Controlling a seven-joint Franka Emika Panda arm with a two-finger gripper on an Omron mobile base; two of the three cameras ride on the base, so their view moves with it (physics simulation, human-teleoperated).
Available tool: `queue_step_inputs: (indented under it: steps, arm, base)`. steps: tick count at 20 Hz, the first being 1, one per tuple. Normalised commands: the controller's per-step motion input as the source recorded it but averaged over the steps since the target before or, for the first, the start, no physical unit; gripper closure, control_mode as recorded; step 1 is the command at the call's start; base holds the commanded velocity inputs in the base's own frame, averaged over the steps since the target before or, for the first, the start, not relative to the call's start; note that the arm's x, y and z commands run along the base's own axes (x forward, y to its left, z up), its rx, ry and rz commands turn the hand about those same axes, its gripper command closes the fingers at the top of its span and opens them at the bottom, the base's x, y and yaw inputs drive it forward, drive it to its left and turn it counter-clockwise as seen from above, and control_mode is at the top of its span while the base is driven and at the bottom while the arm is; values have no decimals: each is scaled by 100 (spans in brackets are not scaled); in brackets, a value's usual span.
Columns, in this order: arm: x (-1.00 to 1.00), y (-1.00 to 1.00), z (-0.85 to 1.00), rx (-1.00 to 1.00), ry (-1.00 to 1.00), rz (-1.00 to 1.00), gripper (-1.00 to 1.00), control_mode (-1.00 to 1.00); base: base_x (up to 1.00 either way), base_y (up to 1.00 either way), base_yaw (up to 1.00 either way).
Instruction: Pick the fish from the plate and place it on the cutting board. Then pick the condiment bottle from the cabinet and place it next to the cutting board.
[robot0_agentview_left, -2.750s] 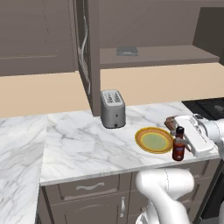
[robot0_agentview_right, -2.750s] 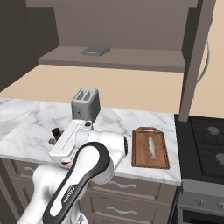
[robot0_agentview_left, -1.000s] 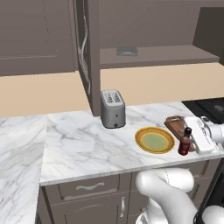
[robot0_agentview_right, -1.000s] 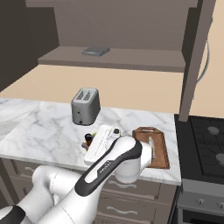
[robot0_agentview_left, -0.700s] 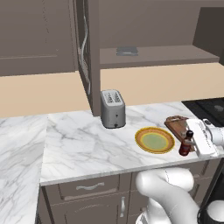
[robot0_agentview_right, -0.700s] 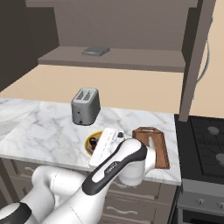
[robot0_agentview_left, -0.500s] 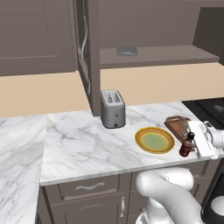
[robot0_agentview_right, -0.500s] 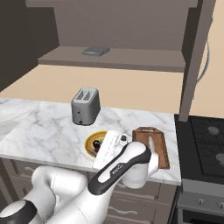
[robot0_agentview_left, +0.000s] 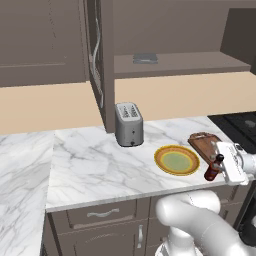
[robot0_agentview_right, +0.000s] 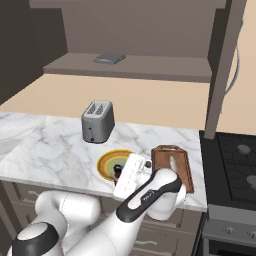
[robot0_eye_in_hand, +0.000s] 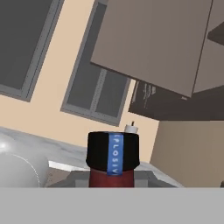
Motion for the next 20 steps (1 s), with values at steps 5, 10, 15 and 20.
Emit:
queue_step_inputs:
  steps: [5, 10, 15, 20]
  arm:
    - [14, -13, -11, 7, 0, 0, 100, -100]
    - [16, -12, -10, 2, 0, 0, 100, -100]
    - [6, -6, 0, -1, 0, -1, 100, -100]
    - [6, 0, 0, -2, 0, -3, 100, -100]
  base:
    - [0, 0, 0]
    - [0, 0, 0]
    - [0, 0, 0]
    - [0, 0, 0]
